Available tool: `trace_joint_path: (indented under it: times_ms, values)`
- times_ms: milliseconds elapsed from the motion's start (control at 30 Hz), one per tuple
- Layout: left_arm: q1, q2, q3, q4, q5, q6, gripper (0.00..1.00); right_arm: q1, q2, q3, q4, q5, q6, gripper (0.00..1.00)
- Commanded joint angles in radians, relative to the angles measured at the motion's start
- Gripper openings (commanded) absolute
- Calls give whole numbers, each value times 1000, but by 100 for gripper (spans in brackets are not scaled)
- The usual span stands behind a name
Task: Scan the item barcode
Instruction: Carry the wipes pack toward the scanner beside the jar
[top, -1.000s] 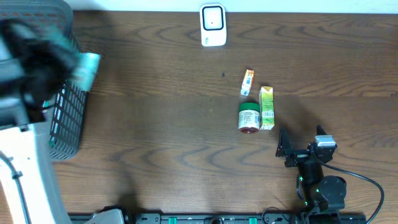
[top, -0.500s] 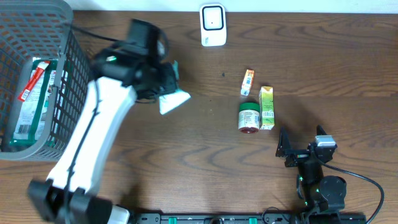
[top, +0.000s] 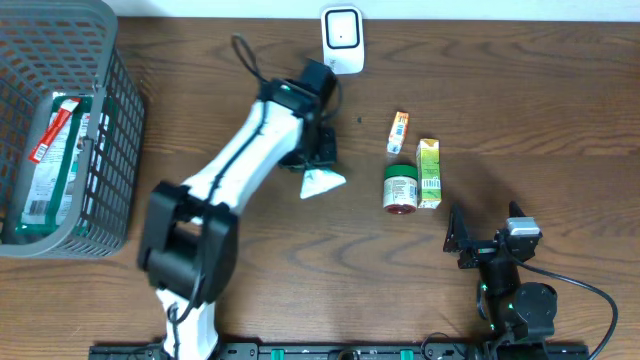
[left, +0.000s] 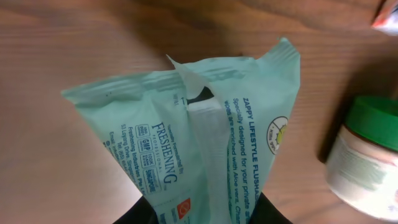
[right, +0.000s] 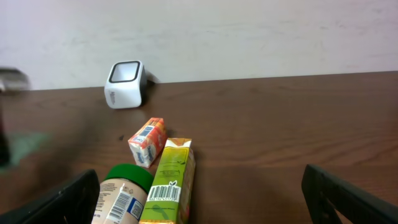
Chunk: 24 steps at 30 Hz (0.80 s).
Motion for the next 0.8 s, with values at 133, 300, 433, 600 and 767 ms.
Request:
trace_joint_path:
  times_ms: [133, 300, 433, 600, 767]
  values:
    - [-98, 109, -2, 98, 8, 16, 28, 6, -3, -1, -4, -1, 12, 99]
    - [-140, 125, -2, 179, 5, 24, 51, 6, -3, -1, -4, -1, 12, 99]
    - [-134, 85, 20, 185, 5, 24, 65, 6, -3, -1, -4, -1, 12, 99]
    - [-130, 21, 23, 169, 5, 24, 57, 6, -3, -1, -4, -1, 12, 99]
    - [-137, 22, 10, 140, 5, 47, 13, 6, -3, -1, -4, -1, 12, 99]
